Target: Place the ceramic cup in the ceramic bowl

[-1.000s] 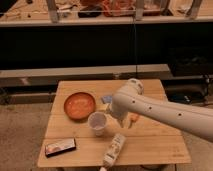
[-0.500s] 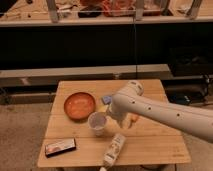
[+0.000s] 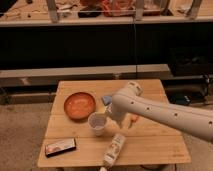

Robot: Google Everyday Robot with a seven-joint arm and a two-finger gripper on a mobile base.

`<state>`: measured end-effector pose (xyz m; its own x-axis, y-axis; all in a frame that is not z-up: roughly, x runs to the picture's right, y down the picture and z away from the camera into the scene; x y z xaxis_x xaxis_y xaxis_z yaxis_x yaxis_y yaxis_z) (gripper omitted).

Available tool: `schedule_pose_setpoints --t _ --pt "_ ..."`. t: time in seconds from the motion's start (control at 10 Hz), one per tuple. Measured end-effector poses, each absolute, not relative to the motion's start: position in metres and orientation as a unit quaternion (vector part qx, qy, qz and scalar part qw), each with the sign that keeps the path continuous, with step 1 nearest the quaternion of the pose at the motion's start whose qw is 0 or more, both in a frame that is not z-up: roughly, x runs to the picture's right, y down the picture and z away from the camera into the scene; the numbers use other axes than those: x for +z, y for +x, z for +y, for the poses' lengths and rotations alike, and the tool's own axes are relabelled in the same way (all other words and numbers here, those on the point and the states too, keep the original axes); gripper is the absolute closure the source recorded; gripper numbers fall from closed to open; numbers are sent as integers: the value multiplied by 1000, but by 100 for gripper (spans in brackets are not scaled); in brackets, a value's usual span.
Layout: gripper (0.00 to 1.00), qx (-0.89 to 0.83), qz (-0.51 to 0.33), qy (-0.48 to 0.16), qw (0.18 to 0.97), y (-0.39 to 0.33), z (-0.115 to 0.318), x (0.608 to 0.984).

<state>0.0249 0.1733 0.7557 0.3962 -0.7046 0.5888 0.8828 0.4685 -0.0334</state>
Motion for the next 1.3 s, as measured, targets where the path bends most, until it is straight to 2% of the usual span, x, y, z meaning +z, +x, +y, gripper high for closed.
schedule_pose_setpoints --t 1.3 --pt "20 -512 -274 -176 795 16 190 772"
